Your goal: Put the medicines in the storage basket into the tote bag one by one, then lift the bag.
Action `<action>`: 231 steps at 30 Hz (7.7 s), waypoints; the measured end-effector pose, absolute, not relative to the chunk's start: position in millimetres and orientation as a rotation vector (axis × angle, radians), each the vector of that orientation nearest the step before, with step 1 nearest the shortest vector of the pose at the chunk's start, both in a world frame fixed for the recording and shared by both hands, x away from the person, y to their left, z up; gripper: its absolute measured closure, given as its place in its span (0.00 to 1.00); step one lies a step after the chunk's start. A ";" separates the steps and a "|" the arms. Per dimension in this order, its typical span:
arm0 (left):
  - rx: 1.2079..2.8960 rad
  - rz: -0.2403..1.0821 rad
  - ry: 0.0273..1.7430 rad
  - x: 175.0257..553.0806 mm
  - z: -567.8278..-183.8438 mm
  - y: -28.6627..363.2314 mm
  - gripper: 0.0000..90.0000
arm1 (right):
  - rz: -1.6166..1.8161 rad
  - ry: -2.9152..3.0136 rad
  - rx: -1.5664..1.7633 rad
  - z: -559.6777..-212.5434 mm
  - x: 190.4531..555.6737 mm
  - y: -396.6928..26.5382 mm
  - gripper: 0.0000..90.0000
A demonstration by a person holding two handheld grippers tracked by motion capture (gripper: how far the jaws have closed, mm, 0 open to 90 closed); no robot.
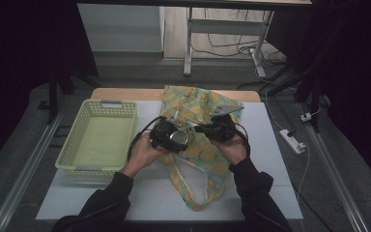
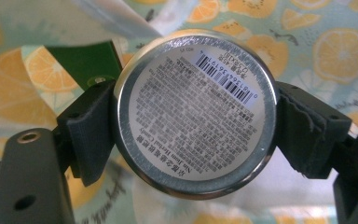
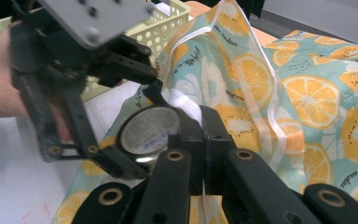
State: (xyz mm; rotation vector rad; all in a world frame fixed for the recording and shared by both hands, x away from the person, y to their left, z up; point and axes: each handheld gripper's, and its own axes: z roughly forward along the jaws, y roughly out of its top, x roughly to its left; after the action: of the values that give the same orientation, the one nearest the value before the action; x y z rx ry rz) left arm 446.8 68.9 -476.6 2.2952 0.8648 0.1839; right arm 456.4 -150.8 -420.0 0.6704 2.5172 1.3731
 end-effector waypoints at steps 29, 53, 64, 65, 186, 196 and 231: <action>2.274 0.248 0.928 496.0 -502.8 52.6 0.23 | 1.364 2.521 0.679 -421.0 457.6 -151.2 1.00; 2.239 0.239 0.908 497.0 -515.3 47.5 0.15 | 1.346 2.532 0.699 -426.6 461.9 -152.4 1.00; 2.206 0.184 0.865 479.6 -495.7 49.3 0.05 | 1.351 2.525 0.700 -425.5 462.0 -153.9 1.00; 2.204 0.185 0.859 477.2 -493.9 49.5 0.04 | 1.353 2.525 0.699 -425.5 462.1 -154.0 1.00; 2.352 0.097 0.799 416.2 -505.8 47.0 0.99 | 1.355 2.535 0.671 -420.6 459.1 -156.5 1.00; 2.258 0.063 0.847 416.1 -475.7 63.3 0.99 | 1.370 2.533 0.643 -413.1 455.1 -155.9 1.00; 2.120 0.047 0.837 412.7 -418.6 99.5 0.99 | 1.443 2.544 0.602 -391.8 444.1 -149.0 1.00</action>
State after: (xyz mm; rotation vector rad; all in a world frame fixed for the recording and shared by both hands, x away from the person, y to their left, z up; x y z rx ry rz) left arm 412.7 99.5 -418.6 2.1202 0.8373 0.0475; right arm 444.1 -149.0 -391.8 0.6025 2.5444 1.4427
